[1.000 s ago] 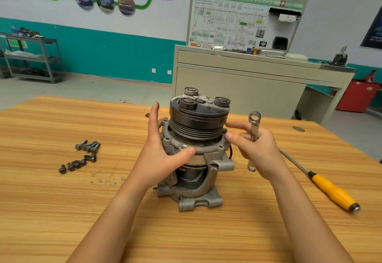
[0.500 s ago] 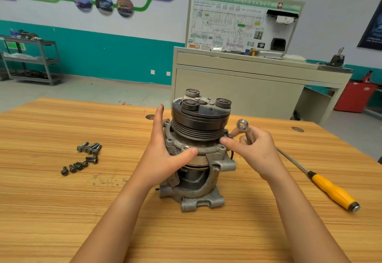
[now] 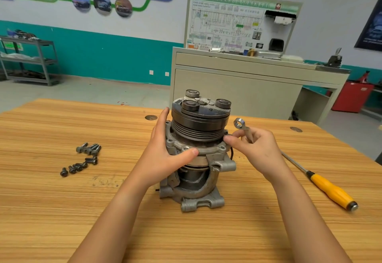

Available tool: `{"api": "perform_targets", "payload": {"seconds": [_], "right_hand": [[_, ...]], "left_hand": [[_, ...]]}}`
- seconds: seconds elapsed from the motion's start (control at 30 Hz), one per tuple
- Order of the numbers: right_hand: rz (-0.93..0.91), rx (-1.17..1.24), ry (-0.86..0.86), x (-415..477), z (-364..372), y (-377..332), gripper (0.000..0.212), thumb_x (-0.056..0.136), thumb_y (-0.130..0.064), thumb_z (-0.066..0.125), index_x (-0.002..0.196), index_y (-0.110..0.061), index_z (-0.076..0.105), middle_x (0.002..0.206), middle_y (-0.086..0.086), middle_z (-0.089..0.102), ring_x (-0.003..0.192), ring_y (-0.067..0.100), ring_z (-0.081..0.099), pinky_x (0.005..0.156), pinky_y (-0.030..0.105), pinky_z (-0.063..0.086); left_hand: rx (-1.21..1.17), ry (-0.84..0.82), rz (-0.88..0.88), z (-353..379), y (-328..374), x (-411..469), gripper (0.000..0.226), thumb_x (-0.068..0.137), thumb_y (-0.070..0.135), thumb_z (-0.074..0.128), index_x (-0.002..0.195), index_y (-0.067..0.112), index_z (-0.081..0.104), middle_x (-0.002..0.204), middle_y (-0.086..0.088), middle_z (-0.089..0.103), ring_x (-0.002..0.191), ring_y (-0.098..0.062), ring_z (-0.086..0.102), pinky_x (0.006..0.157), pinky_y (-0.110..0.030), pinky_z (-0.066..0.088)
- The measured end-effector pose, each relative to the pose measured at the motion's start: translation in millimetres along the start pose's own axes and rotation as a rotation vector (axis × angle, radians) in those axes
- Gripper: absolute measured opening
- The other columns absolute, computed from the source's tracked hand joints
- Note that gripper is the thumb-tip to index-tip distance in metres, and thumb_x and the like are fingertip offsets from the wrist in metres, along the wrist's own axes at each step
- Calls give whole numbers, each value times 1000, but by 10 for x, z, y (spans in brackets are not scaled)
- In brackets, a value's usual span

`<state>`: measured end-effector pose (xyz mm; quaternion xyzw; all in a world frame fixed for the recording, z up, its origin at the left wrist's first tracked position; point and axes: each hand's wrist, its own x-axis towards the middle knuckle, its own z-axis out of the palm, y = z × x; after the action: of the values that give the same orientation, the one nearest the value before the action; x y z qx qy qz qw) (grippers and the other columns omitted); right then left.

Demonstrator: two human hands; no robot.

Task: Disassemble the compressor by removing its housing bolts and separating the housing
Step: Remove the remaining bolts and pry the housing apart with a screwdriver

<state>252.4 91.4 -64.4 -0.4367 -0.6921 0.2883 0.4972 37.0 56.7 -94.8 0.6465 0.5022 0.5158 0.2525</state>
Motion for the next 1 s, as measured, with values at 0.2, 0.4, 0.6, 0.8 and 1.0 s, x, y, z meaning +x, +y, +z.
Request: {"api": "perform_targets", "payload": {"seconds": [0.2, 0.4, 0.6, 0.8, 1.0], "right_hand": [[-12, 65, -126, -18, -78, -49, 7, 81, -18, 67, 88, -19, 67, 41, -17, 46, 41, -4, 44, 46, 5, 35], [34, -25, -22, -13, -6, -23, 21, 71, -31, 74, 73, -15, 62, 48, -8, 49, 49, 1, 40, 46, 22, 35], [69, 135, -127, 0, -79, 15, 11, 83, -17, 65, 94, -14, 68, 43, -12, 41, 38, 3, 32, 38, 12, 28], [6, 70, 62, -57, 89, 45, 17, 74, -25, 73, 74, -16, 60, 42, -11, 35, 39, 2, 28, 40, 15, 25], [6, 80, 205, -77, 154, 106, 22, 70, -28, 75, 69, -14, 58, 39, -14, 37, 39, 0, 32, 40, 11, 28]], "left_hand": [[-17, -7, 0, 8, 18, -10, 106, 60, 54, 69, 138, 56, -3, 155, 18, 10, 137, -2, 16, 104, -26, 22], [-36, 3, 8, 19, 45, -33, 103, 60, 58, 73, 129, 63, -2, 154, 19, 8, 137, 0, 15, 105, -26, 22], [-58, 6, -2, 13, 77, -53, 101, 50, 65, 65, 127, 67, -1, 142, 31, 13, 122, 15, 15, 99, -20, 22], [-115, 16, 19, 29, 83, -65, 102, 50, 64, 66, 130, 63, 2, 129, 43, 15, 105, 35, 22, 80, 4, 25], [-140, 27, 24, 20, 84, -72, 99, 49, 62, 68, 124, 68, 3, 116, 49, 17, 94, 44, 20, 76, 1, 30]]}}
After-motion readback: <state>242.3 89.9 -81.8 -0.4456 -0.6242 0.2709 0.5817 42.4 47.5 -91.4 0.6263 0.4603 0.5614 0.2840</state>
